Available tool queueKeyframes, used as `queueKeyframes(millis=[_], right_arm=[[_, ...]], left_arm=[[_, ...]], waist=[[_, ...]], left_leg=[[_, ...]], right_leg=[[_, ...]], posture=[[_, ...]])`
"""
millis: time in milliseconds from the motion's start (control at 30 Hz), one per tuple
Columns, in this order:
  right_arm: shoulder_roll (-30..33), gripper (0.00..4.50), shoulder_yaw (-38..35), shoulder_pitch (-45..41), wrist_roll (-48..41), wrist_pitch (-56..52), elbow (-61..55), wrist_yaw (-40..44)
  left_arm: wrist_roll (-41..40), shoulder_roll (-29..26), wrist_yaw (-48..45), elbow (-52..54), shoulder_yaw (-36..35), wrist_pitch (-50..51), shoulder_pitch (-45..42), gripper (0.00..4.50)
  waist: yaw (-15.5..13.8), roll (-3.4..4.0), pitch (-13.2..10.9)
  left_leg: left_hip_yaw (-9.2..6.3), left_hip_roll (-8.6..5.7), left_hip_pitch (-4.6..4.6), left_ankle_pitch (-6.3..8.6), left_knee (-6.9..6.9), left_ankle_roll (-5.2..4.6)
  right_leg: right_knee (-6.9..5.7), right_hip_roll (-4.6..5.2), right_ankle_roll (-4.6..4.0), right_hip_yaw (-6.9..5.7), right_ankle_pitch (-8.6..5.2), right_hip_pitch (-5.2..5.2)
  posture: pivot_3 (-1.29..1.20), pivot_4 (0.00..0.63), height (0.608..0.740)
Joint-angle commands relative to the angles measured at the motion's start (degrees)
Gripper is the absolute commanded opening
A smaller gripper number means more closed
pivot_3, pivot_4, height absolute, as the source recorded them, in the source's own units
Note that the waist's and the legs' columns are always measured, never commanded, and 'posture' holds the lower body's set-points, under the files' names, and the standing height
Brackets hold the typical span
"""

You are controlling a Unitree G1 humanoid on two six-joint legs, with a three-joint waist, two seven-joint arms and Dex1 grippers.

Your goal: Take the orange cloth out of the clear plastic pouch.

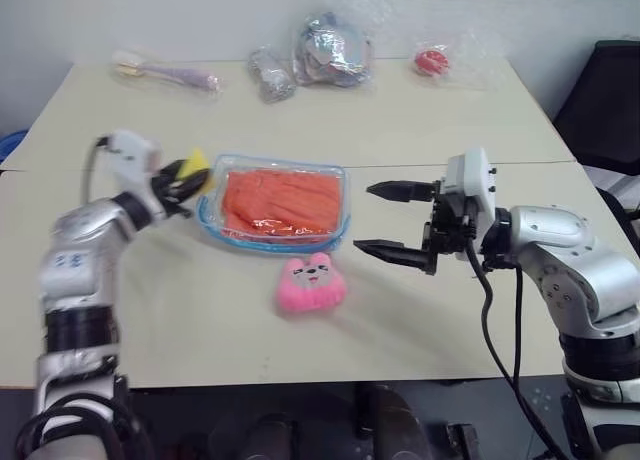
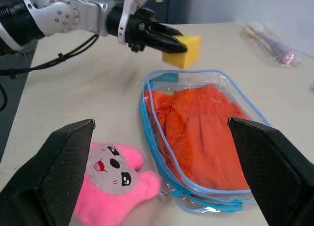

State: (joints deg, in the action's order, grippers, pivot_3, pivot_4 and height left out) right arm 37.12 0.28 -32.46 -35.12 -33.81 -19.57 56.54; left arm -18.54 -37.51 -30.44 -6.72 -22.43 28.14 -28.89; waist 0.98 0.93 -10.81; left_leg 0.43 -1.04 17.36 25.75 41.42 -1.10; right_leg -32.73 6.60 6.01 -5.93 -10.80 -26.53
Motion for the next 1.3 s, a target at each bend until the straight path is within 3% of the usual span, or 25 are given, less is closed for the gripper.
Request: queueKeyframes(millis=[33,167,367,467,700,800,933,1067,1167,1300], right_arm=[[-1.3,4.5,1.21,-2.55,-0.65,1.72,0.44,2.13],[-1.93,4.5,2.3,-3.92,-2.12,1.09,1.11,5.14],[-3.23,4.5,4.11,-5.87,-0.83,2.25,3.79,7.78],[-3.8,4.5,4.29,-6.85,-0.57,2.53,5.13,8.39],[-3.68,4.5,3.85,-7.15,-0.14,2.44,5.9,9.05],[-3.24,4.5,3.2,-6.61,0.0,2.24,5.98,8.84],[-2.79,4.5,2.61,-5.49,0.23,2.17,5.58,8.41],[-2.88,4.5,2.75,-4.66,1.17,2.84,5.1,7.51],[-3.13,4.5,2.3,-4.33,1.27,2.77,4.6,6.45],[-2.71,4.5,1.12,-2.89,1.26,2.37,2.53,4.45]], left_arm=[[-0.83,-3.35,7.47,3.04,-12.99,2.78,5.38,1.76],[0.03,-4.88,12.11,1.46,-21.59,2.91,12.51,1.76],[0.61,-3.13,14.84,0.49,-25.34,0.83,20.78,1.76],[0.56,-1.55,15.74,0.5,-25.27,-0.97,22.6,2.33],[-0.73,-1.59,15.61,6.45,-27.38,1.15,28.44,4.47],[-4.35,-4.57,11.76,13.11,-29.42,5.69,31.29,4.47],[-18.04,-13.75,-2.05,27.98,-28.89,12.59,30.78,4.47],[-14.16,-23.08,-10.63,28.36,-16.11,6.88,27.63,4.47],[-5.74,-28.5,-15.27,25.48,-2.57,-2.67,23.5,4.47],[12.65,-30.49,-20.22,11.56,17.61,-22.75,12.45,4.47]], waist=[[0.03,0.0,0.0],[-0.28,-0.01,0.0],[-1.06,-0.07,0.04],[-1.04,-0.09,0.05],[-0.38,-0.13,0.07],[-0.26,-0.2,0.04],[-1.03,-0.33,0.06],[-0.86,0.04,0.02],[-0.52,0.16,0.01],[0.66,0.16,0.01]], left_leg=[[-0.01,0.0,0.0,0.0,0.01,0.0],[-0.06,-0.02,-0.01,0.01,-0.03,0.02],[-0.11,-0.05,-0.01,0.02,-0.01,0.03],[-0.14,-0.05,0.0,0.02,-0.02,0.04],[-0.07,0.0,-0.03,0.04,-0.09,0.07],[-0.06,0.05,-0.03,0.04,-0.1,0.08],[-0.17,0.33,0.03,0.06,-0.03,0.11],[-0.24,0.11,-0.01,0.07,-0.06,0.1],[0.02,-0.06,-0.15,0.06,-0.26,0.09],[0.44,0.08,-0.1,0.02,-0.34,0.23]], right_leg=[[0.0,0.0,0.0,0.0,0.0,0.0],[0.01,0.03,0.0,-0.02,0.0,0.02],[0.02,0.06,0.0,-0.05,0.0,0.08],[0.02,0.06,-0.01,-0.06,0.0,0.08],[0.03,0.03,-0.02,-0.05,-0.01,0.03],[0.05,0.02,-0.03,-0.07,-0.01,0.02],[0.06,0.06,-0.07,-0.15,-0.03,0.04],[0.03,0.21,-0.08,-0.1,-0.03,0.1],[0.07,0.04,-0.1,-0.07,-0.05,0.06],[-0.02,-0.11,-0.29,-0.23,-0.15,-0.05]], posture=[[0.0,0.15,0.74],[0.0,0.15,0.74],[0.0,0.15,0.74],[0.0,0.15,0.74],[0.0,0.15,0.74],[0.0,0.15,0.74],[0.0,0.15,0.74],[0.0,0.15,0.74],[0.0,0.15,0.74],[0.0,0.15,0.74]])
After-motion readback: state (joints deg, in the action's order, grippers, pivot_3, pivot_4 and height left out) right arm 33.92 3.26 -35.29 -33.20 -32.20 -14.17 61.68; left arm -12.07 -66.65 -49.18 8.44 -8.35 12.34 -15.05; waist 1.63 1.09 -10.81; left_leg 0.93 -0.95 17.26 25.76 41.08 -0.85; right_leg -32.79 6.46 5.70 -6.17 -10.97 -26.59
